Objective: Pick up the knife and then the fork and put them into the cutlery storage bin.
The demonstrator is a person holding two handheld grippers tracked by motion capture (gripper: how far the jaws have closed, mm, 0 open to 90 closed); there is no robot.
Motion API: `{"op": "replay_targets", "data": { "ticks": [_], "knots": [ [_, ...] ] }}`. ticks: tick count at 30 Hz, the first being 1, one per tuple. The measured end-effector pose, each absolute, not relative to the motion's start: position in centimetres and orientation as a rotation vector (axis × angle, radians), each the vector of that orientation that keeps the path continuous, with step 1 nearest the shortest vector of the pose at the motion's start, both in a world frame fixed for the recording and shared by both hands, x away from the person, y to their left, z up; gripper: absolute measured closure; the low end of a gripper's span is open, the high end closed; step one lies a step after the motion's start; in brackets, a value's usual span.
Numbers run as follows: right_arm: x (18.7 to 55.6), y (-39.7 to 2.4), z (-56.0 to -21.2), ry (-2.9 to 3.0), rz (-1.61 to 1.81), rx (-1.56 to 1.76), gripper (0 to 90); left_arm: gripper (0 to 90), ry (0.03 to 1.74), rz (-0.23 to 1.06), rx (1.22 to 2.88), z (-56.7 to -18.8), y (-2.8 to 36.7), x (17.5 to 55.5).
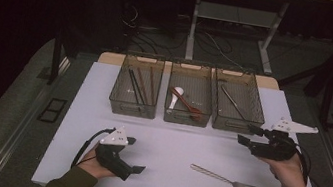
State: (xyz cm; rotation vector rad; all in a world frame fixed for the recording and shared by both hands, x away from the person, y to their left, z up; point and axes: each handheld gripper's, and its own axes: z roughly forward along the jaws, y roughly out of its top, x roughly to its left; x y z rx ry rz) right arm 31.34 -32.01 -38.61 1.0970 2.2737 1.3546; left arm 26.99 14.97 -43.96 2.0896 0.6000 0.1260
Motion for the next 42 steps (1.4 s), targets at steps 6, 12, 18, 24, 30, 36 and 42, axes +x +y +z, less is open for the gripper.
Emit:
{"op": "replay_targets", "data": {
  "ticks": [6, 12, 18, 24, 30, 36, 42],
  "knots": [
    [30.2, -31.6, -39.3, 2.337, 1.301, 1.061, 33.9, 0.0, 0.599, 0.125, 2.089, -43.9, 15.0, 27.0],
    [29.1, -31.0, -39.7, 2.42, 1.233, 1.004, 34.5, 0.0, 0.599, 0.124, 2.091, -44.0, 15.0, 27.0],
    [28.4, -30.4, -39.8, 2.515, 1.157, 0.948, 35.5, 0.0, 0.599, 0.123, 2.094, -44.0, 14.9, 27.0],
    [28.1, -29.4, -39.8, 2.655, 1.057, 0.887, 41.0, 0.0, 0.597, 0.122, 2.094, -44.0, 14.9, 27.0],
    [27.7, -27.9, -40.3, 2.785, 0.909, 0.816, 48.7, 0.0, 0.6, 0.119, 2.095, -44.0, 14.9, 27.0],
    [27.5, -26.5, -41.0, 2.902, 0.707, 0.679, 57.3, 0.0, 0.602, 0.118, 2.096, -44.0, 14.9, 27.0],
    [27.7, -25.4, -41.5, 2.959, 0.575, 0.578, 65.6, 0.0, 0.6, 0.117, 2.098, -44.0, 14.9, 27.0]
  ]
}}
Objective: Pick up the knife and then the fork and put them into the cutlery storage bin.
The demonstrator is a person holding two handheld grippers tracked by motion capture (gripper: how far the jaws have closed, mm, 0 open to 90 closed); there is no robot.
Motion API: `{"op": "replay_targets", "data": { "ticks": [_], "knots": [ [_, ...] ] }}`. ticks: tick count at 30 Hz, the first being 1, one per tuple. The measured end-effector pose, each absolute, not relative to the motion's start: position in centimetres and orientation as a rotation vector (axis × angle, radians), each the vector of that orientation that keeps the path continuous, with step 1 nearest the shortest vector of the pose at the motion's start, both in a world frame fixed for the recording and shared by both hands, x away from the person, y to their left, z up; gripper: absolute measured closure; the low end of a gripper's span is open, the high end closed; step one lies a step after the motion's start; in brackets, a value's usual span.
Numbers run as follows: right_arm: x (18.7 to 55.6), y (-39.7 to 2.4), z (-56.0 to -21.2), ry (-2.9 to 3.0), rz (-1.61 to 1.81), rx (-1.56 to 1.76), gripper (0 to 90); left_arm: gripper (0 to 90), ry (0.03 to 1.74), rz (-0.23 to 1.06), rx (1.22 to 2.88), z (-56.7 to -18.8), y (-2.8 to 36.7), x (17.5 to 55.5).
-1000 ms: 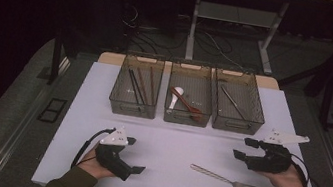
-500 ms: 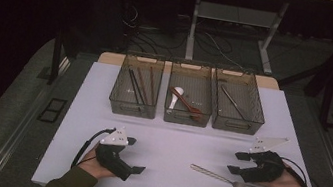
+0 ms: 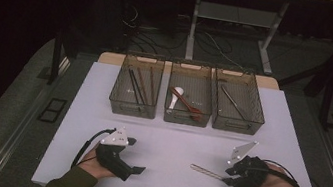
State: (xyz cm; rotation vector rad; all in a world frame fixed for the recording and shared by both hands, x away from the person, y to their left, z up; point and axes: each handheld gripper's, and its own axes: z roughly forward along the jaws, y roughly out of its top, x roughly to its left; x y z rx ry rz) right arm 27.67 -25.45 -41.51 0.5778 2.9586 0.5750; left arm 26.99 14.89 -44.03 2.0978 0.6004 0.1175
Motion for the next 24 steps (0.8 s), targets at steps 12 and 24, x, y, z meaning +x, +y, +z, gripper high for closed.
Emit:
{"op": "replay_targets", "data": {
  "ticks": [12, 24],
  "knots": [
    [27.9, -24.4, -42.1, 3.02, 0.48, 0.502, 78.8, 0.0, 0.598, 0.114, 2.103, -44.1, 14.8, 27.0],
    [28.0, -23.5, -42.0, 3.033, 0.37, 0.454, 84.4, 0.0, 0.595, 0.113, 2.106, -44.1, 14.8, 27.0]
  ]
}}
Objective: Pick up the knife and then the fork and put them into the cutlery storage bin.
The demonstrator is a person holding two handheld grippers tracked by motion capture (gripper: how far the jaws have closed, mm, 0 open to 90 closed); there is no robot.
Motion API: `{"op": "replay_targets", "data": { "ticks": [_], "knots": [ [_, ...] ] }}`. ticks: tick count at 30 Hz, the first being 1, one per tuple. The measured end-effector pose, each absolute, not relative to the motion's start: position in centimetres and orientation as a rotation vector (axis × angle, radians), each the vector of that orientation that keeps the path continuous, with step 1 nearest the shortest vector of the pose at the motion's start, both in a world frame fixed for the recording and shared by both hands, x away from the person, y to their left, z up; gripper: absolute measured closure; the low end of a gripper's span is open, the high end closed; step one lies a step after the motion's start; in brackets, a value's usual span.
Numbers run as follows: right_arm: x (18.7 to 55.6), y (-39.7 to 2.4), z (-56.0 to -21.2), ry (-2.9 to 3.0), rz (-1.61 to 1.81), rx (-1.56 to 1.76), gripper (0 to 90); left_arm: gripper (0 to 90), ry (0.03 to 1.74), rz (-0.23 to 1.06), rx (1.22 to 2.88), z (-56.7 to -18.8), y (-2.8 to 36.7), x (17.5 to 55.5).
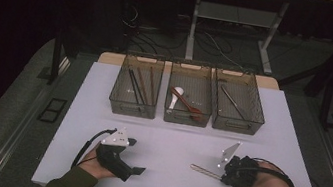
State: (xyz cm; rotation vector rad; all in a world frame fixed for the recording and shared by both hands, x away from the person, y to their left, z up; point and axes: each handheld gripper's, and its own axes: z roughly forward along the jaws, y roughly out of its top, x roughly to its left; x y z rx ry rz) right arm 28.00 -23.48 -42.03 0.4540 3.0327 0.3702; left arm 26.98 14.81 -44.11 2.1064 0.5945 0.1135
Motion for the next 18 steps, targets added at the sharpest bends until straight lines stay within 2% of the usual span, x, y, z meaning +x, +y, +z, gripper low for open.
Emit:
{"op": "replay_targets", "data": {
  "ticks": [18],
  "knots": [
    [28.5, -25.2, -41.5, 2.961, 0.597, 0.526, 84.6, 0.0, 0.592, 0.114, 2.103, -44.0, 14.8, 27.0]
  ]
}}
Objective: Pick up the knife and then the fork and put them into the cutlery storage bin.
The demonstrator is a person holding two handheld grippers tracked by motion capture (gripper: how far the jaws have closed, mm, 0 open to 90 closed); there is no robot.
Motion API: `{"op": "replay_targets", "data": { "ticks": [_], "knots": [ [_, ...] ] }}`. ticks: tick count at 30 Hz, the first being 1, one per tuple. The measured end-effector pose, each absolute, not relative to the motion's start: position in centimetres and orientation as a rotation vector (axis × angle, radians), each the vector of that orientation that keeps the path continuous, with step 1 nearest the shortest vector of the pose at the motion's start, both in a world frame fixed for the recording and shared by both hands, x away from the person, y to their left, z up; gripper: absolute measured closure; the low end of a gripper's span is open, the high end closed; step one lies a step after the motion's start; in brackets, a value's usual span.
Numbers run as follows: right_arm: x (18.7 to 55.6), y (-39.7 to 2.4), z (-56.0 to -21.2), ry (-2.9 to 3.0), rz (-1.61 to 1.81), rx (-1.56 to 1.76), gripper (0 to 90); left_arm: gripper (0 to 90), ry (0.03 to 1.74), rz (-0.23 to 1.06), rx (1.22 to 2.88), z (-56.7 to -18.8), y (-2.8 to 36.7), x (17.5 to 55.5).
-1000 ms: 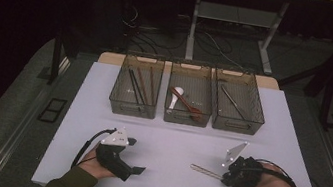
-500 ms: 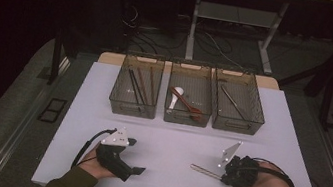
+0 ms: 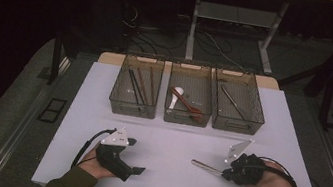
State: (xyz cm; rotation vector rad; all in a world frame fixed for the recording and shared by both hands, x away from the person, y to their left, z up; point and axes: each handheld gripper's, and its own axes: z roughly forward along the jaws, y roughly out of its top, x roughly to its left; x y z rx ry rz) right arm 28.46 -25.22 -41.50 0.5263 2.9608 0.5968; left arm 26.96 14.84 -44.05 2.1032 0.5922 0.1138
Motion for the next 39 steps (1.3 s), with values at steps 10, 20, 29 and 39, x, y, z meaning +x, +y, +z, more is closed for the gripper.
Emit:
{"op": "replay_targets", "data": {
  "ticks": [10, 20, 29, 39],
  "knots": [
    [28.7, -26.4, -41.0, 2.883, 0.712, 0.635, 84.7, 0.0, 0.594, 0.114, 2.104, -44.0, 14.8, 27.0],
    [29.0, -27.8, -40.2, 2.796, 0.811, 0.709, 84.7, 0.0, 0.595, 0.112, 2.103, -44.0, 14.8, 27.0],
    [29.3, -29.2, -39.4, 2.665, 0.916, 0.819, 84.6, 0.0, 0.595, 0.112, 2.104, -44.1, 14.9, 27.0],
    [29.9, -30.8, -38.5, 2.56, 0.994, 0.892, 84.6, 0.0, 0.595, 0.111, 2.104, -44.1, 14.9, 27.0]
  ]
}}
